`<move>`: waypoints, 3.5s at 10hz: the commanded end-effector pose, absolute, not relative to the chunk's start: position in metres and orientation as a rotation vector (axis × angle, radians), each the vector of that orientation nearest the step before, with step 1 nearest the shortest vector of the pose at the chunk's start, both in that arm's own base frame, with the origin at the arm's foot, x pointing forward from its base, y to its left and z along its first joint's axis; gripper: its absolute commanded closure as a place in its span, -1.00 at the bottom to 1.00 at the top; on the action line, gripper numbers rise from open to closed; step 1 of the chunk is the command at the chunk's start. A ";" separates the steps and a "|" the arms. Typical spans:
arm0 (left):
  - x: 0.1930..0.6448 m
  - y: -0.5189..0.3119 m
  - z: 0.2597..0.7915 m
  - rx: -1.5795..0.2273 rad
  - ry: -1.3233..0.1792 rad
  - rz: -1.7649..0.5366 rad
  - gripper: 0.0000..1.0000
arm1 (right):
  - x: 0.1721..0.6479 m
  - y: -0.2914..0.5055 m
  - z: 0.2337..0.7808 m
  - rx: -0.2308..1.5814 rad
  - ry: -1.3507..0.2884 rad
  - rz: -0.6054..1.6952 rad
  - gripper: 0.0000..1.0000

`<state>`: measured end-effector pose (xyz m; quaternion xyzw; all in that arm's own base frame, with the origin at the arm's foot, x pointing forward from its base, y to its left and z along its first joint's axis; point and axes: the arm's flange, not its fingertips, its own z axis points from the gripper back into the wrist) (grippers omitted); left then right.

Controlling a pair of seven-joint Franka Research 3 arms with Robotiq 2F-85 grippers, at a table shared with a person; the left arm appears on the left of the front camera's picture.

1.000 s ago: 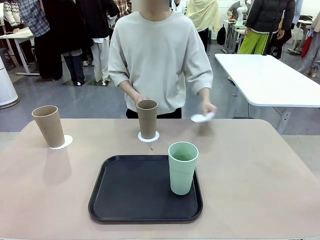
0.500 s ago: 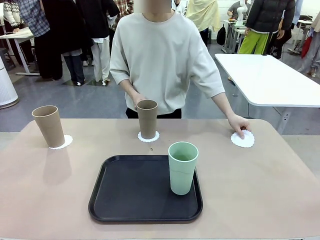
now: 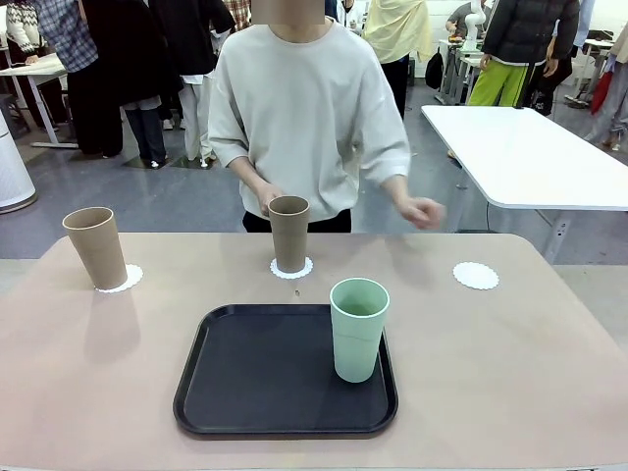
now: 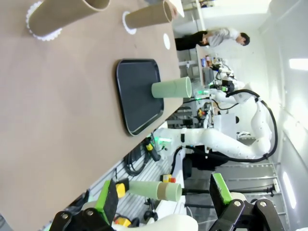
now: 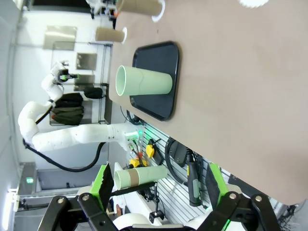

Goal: Place coasters on the table and set cups on them.
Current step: Take one Reusable plastic cup from the Flat Tray and place it on a coaster set by the human.

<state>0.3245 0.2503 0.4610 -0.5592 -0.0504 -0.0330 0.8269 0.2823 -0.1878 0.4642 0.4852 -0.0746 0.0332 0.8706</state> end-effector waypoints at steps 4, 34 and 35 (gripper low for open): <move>0.323 0.249 0.466 -1.192 -0.106 -0.051 -1.00 | 0.320 -0.106 0.512 0.449 -0.066 0.417 -1.00; 0.323 0.249 0.466 -1.192 -0.106 -0.051 -1.00 | 0.367 0.085 0.362 0.758 -0.533 1.499 -1.00; 0.323 0.249 0.466 -1.192 -0.106 -0.051 -1.00 | 0.371 0.085 0.354 0.783 -0.644 1.574 -1.00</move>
